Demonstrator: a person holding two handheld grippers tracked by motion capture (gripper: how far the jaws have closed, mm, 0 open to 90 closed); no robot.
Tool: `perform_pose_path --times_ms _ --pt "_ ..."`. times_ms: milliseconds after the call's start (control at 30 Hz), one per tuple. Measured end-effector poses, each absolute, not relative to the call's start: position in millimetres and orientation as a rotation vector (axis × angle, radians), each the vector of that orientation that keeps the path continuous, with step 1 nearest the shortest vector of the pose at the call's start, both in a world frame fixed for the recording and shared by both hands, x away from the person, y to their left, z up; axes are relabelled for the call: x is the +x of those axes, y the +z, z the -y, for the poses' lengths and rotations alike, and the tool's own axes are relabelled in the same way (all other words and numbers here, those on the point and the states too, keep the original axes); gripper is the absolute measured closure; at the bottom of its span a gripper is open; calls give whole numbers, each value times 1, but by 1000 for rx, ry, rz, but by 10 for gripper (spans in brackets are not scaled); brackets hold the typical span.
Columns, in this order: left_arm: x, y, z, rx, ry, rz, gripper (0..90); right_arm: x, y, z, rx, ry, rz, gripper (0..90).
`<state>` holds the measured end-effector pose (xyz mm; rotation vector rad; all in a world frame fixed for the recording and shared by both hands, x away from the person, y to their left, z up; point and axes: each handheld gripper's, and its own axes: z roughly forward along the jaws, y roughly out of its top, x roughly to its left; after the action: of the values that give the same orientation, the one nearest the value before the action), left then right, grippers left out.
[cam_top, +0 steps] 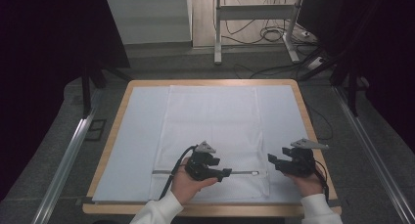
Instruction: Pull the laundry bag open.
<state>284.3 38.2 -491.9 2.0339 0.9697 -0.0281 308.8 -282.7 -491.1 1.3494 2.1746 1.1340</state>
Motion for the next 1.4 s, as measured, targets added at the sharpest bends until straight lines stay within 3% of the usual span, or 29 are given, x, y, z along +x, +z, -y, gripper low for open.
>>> perform_pose_path --times_ms 1400 --pt "287 -501 9 2087 -116 -935 427 309 -493 282 1338 1130 -2175 325"
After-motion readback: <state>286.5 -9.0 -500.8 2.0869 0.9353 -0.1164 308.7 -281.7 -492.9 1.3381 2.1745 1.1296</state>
